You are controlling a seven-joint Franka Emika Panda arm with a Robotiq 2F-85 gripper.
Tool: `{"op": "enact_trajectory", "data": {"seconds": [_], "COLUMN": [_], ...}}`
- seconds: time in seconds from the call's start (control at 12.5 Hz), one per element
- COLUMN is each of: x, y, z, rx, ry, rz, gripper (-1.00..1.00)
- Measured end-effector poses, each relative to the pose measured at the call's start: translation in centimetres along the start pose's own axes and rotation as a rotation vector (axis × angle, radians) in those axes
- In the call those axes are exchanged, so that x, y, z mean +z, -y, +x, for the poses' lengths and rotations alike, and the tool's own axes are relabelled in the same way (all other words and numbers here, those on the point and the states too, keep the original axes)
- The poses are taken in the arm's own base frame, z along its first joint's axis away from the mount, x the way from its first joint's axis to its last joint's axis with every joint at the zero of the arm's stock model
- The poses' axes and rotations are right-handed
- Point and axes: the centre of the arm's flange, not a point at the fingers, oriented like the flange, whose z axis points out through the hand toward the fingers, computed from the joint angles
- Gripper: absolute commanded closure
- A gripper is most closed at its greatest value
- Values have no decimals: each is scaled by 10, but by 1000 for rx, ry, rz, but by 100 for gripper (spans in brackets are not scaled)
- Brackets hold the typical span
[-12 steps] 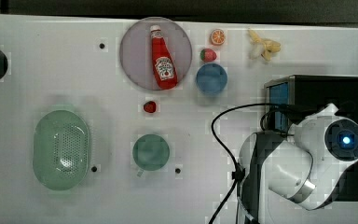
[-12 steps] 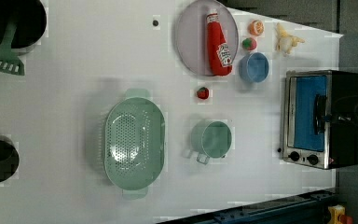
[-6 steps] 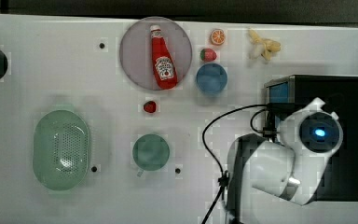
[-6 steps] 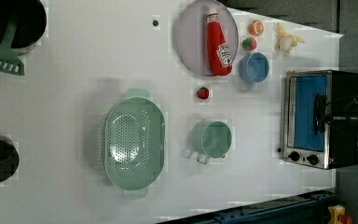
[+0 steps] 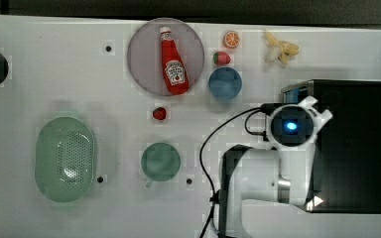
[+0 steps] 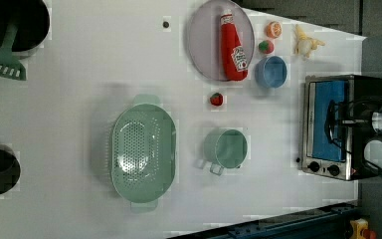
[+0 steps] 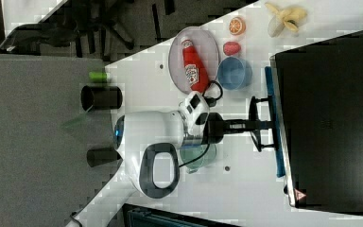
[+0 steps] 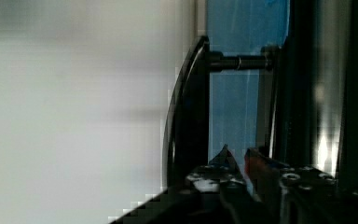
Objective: Flap open oven.
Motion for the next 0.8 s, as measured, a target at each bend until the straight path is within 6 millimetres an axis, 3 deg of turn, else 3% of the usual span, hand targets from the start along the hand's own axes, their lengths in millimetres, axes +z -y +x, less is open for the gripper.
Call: {"op": "enact_trajectory", "data": {"seconds": [0.4, 0.8], "x": [7, 52], "y": [68, 173], "z": [14, 19], "rx": [-67, -88], "ry": [0, 10], "rz": [-125, -262], "gripper": [65, 65]}}
